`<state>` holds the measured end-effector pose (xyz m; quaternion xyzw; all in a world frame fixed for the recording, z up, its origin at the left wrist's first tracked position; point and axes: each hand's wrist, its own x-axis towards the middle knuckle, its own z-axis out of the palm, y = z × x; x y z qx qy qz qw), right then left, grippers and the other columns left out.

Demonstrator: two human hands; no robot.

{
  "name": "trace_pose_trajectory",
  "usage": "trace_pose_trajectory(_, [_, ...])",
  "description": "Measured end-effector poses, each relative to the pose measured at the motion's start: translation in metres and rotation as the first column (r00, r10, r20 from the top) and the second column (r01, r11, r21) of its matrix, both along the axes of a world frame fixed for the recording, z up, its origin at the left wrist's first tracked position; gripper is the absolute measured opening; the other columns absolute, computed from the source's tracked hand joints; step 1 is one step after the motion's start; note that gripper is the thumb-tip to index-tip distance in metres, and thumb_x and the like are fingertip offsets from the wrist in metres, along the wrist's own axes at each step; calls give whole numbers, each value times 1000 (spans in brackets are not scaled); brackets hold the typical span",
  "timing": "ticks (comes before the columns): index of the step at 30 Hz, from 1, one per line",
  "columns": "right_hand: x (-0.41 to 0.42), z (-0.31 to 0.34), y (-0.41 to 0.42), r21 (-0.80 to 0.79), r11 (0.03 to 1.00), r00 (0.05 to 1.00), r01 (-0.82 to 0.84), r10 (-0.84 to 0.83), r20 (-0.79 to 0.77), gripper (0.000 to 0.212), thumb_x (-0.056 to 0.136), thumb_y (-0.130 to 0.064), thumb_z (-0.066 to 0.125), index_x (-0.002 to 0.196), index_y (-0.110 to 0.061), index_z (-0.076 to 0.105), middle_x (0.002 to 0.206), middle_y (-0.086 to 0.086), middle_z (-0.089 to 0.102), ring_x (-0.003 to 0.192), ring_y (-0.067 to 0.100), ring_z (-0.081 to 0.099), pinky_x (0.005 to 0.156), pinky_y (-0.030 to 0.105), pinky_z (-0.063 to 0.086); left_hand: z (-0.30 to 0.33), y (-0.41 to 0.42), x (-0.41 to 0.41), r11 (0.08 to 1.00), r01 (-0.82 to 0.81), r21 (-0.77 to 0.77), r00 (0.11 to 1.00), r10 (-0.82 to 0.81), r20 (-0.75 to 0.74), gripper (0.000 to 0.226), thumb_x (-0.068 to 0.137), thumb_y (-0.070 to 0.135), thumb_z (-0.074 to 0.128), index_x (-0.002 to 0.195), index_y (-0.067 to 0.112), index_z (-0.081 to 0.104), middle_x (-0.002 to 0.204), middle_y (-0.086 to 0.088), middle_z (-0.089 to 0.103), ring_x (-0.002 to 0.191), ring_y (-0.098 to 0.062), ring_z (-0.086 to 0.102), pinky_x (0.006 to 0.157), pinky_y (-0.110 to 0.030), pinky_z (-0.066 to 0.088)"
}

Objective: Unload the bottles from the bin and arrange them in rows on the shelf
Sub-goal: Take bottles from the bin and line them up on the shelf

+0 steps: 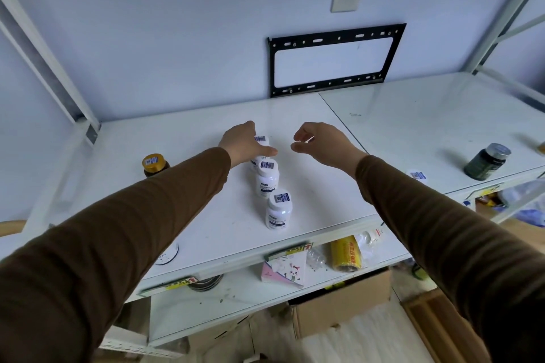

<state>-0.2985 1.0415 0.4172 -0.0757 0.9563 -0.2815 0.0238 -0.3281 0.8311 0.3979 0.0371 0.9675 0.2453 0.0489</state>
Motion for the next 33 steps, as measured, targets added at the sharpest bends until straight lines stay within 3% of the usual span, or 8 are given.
trace_pose_trajectory(7, [14, 6, -3, 6, 1000, 1000, 19, -18, -11, 23, 87, -42, 67, 104, -27, 64, 109, -8, 65, 97, 14, 62, 71, 25, 41, 14, -9, 8, 991, -19, 132, 1000, 21, -18, 72, 72, 74, 64, 107, 14, 45, 98, 4, 50, 88, -18, 50, 59, -27, 33])
trace_pose_trajectory(11, [30, 10, -1, -9, 999, 999, 39, -39, -34, 26, 88, -40, 68, 107, -23, 65, 111, -6, 65, 97, 15, 61, 73, 26, 43, 28, -12, 15, 987, 44, 157, 991, -23, -134, 61, 84, 63, 61, 121, 15, 51, 125, -1, 54, 113, -21, 51, 86, -32, 40])
trace_pose_trajectory(15, [54, 15, 4, 45, 996, 988, 77, -70, -136, 33, 90, -39, 66, 118, -22, 61, 115, -4, 64, 100, 15, 58, 77, 25, 39, 48, -2, 26, 977, 186, 109, 950, -150, -273, 51, 93, 50, 55, 133, 19, 50, 139, -1, 50, 130, -20, 42, 97, -30, 35])
trace_pose_trajectory(22, [110, 38, 42, 102, 974, 916, 201, -151, -372, 39, 91, -33, 64, 127, -20, 58, 126, 3, 59, 117, 25, 50, 91, 33, 42, 71, 49, 52, 914, 405, 17, 848, -368, -381, 54, 94, 50, 53, 139, 21, 47, 145, 0, 48, 136, -20, 38, 104, -30, 32])
trace_pose_trajectory(28, [161, 48, 103, 138, 938, 871, 318, -231, -433, 38, 91, -31, 63, 127, -20, 58, 128, 4, 57, 119, 27, 47, 90, 31, 38, 74, 118, 84, 858, 513, 12, 789, -466, -400, 50, 94, 48, 56, 135, 22, 51, 144, 1, 48, 136, -18, 35, 100, -24, 28])
trace_pose_trajectory(33, [207, 48, 170, 132, 906, 832, 402, -301, -466, 38, 91, -32, 64, 126, -19, 59, 126, 6, 58, 117, 29, 47, 91, 33, 37, 79, 198, 119, 814, 581, -9, 733, -529, -427, 47, 92, 48, 58, 132, 23, 52, 140, 0, 50, 134, -19, 38, 103, -30, 34])
